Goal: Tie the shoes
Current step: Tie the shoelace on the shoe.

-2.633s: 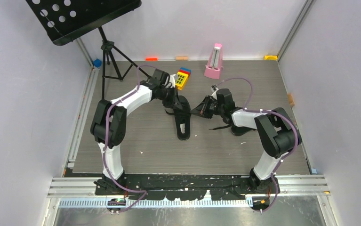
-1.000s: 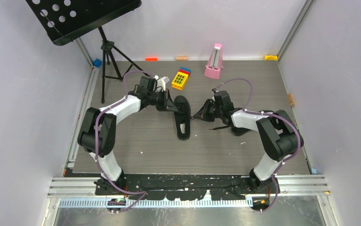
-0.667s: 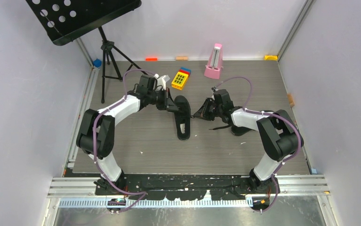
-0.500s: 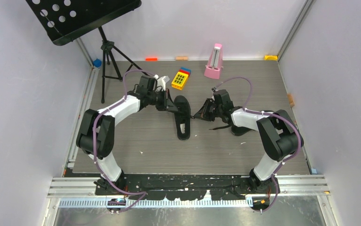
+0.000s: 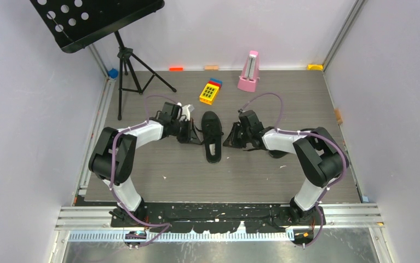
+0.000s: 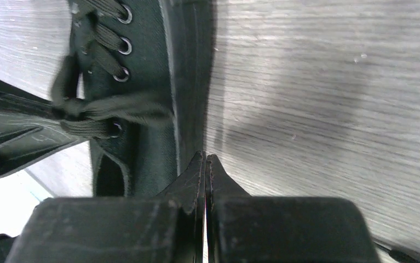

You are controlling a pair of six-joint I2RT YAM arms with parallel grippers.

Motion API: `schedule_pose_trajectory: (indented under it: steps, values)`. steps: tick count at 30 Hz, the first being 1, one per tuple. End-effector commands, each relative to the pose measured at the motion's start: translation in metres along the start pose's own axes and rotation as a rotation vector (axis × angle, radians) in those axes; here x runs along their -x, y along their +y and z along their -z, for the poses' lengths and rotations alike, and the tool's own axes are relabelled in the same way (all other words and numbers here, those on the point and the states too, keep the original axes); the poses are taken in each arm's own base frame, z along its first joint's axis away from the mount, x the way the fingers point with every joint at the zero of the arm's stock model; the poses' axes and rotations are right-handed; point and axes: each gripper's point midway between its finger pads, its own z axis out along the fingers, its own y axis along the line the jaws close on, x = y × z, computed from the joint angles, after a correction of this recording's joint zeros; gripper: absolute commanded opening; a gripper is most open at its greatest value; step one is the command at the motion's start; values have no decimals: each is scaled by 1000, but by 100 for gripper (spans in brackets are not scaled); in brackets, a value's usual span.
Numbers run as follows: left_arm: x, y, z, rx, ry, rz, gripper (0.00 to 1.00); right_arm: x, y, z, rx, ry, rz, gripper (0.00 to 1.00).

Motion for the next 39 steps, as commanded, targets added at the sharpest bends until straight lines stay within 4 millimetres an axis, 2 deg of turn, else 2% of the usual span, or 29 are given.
schedule_pose_trajectory:
  steps: [1, 4, 8, 12, 15, 20, 25, 29, 39]
  values:
    - [19, -2, 4, -6, -94, -90, 0, 3, -22, -1, -123, -30, 42, 0]
    - [19, 0, 1, -8, -102, -97, 0, 4, -29, 0, -163, -28, 58, 0]
    - [25, -12, 2, -65, -129, -113, 0, 10, -18, 3, -124, -42, 78, 0]
    - [39, -24, 9, -100, -179, -135, 0, 28, 0, 16, -67, -82, 108, 15]
    - [44, -29, 12, -107, -194, -145, 0, 41, 17, 26, -11, -102, 158, 33]
    - [48, -27, 14, -89, -211, -152, 0, 55, 34, 35, 18, -85, 340, 44]
    - [52, -28, 14, -86, -231, -149, 0, 74, 48, 36, 55, -127, 499, 46]
    - [55, -27, 15, -77, -243, -146, 0, 77, 48, 32, 57, -117, 594, 43]
    - [64, -20, 15, -53, -257, -113, 0, 54, 51, 14, 60, -66, 739, 39]
